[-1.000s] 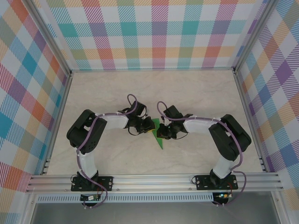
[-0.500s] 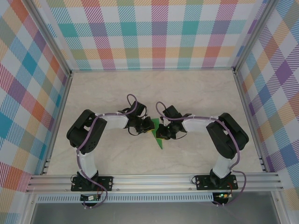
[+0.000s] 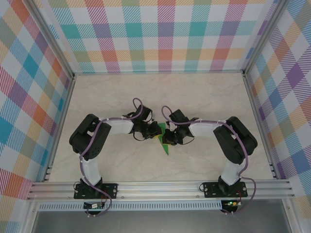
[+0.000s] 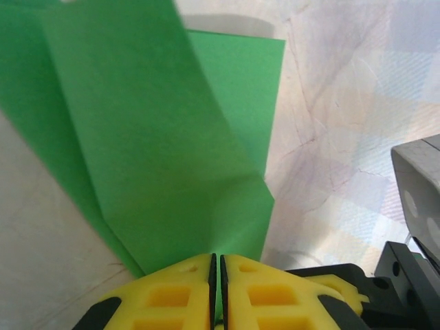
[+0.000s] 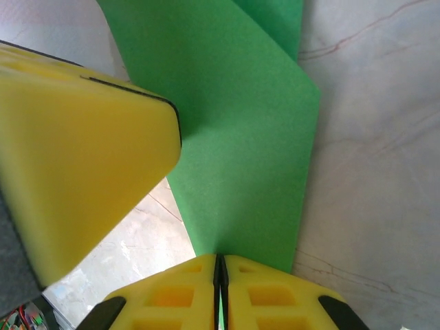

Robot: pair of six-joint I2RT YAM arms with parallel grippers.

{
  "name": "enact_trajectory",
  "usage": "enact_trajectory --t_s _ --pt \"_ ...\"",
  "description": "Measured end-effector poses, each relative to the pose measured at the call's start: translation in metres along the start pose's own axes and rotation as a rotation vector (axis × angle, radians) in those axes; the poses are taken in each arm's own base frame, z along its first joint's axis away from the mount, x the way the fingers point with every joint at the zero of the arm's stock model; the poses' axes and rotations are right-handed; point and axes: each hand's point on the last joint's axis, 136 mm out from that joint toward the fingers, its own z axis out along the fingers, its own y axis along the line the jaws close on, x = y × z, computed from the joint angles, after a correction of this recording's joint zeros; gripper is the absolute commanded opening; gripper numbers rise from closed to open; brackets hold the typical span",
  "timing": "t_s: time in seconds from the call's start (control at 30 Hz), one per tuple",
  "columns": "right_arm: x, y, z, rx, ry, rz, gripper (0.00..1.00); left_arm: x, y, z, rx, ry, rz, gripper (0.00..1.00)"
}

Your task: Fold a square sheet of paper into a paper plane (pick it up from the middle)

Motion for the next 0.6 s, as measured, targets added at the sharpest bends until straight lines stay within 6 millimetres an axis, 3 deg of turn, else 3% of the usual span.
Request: enact_trajectory --t_s 0.27,0.6 --pt "0.000 -0.001 0.000 0.002 0.003 -0.009 0.12 0.000 -0.001 0.001 0.003 0.004 0.007 0.12" --pt "0.001 -0.002 0.001 0.011 0.012 -0.041 0.12 -0.008 0.011 0.004 -0.064 -0.019 -0.009 0.11"
